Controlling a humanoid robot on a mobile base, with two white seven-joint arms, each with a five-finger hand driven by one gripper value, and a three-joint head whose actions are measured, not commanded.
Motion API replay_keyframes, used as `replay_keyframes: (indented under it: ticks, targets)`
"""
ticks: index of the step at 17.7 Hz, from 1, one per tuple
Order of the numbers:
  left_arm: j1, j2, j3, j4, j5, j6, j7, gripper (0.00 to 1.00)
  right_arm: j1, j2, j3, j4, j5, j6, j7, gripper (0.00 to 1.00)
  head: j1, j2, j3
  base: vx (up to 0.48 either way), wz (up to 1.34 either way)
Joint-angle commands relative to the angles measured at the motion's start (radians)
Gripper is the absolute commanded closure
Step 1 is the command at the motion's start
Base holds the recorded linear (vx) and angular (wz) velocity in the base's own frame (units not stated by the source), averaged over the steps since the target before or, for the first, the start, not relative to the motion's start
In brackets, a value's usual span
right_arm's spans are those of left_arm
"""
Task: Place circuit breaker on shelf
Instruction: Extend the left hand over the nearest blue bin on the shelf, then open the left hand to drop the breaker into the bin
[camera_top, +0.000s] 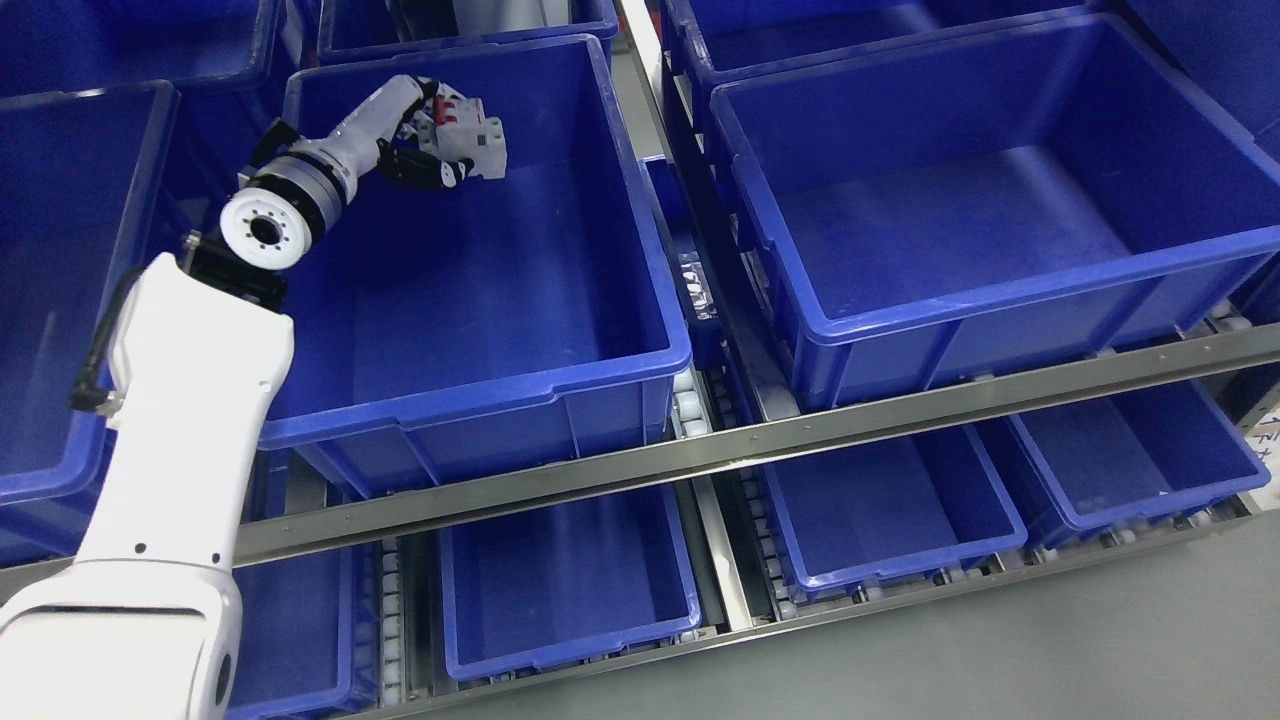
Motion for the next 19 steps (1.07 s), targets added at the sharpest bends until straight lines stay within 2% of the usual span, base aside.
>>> replay_keyframes:
  ticks: [1, 3, 5, 9, 12, 14, 15, 16, 17, 19]
  targets:
    - [-0.034, -0.017, -0.143, 0.331, -0.012, 0.003, 0.049, 0.69, 0.0, -0.017, 0.02, 0.0, 0.0, 0.058, 0.0, 0.0, 0.0, 0.0, 0.0, 0.0, 0.0]
    - [-0.035, -0.017, -0.142, 0.339, -0.012, 0.001, 0.073, 0.65, 0.0, -0.017, 0.02, 0.0, 0.0, 0.058, 0.0, 0.0, 0.0, 0.0, 0.0, 0.0, 0.0]
    - [-0.037, -0.016, -0.137, 0.339, -0.012, 0.001, 0.081, 0.54, 0.0, -0.017, 0.02, 0.0, 0.0, 0.058, 0.0, 0.0, 0.0, 0.0, 0.0, 0.0, 0.0]
    - [-0.069, -0.017, -0.133, 0.339, -0.012, 0.001, 0.086, 0.44, 0.0, -0.017, 0.02, 0.0, 0.0, 0.058, 0.0, 0.0, 0.0, 0.0, 0.0, 0.0, 0.0]
    - [-0.095, -0.017, -0.13, 0.339, -0.01, 0.001, 0.086, 0.34, 0.0, -0.017, 0.02, 0.0, 0.0, 0.058, 0.0, 0.0, 0.0, 0.0, 0.0, 0.0, 0.0]
    - [-0.11, -0.017, -0.082, 0.334, -0.004, 0.0, 0.107, 0.25, 0.0, -0.017, 0.02, 0.0, 0.0, 0.058, 0.0, 0.0, 0.0, 0.0, 0.0, 0.0, 0.0]
    - [-0.123, -0.023, -0.026, 0.33, 0.002, -0.003, 0.145, 0.22, 0.0, -0.017, 0.02, 0.0, 0.0, 0.058, 0.0, 0.0, 0.0, 0.0, 0.0, 0.0, 0.0]
    - [-0.132, -0.034, 0.083, 0.315, 0.008, -0.006, 0.215, 0.19, 0.0, -0.017, 0.02, 0.0, 0.0, 0.058, 0.0, 0.0, 0.0, 0.0, 0.0, 0.0, 0.0]
    - [-0.133, -0.058, 0.231, 0.276, 0.025, -0.009, 0.301, 0.16, 0.0, -0.017, 0.02, 0.0, 0.0, 0.058, 0.0, 0.0, 0.0, 0.0, 0.0, 0.0, 0.0]
    - [-0.135, -0.133, 0.524, 0.188, 0.114, -0.011, 0.368, 0.1, 0.0, -0.017, 0.02, 0.0, 0.0, 0.058, 0.0, 0.0, 0.0, 0.0, 0.0, 0.0, 0.0]
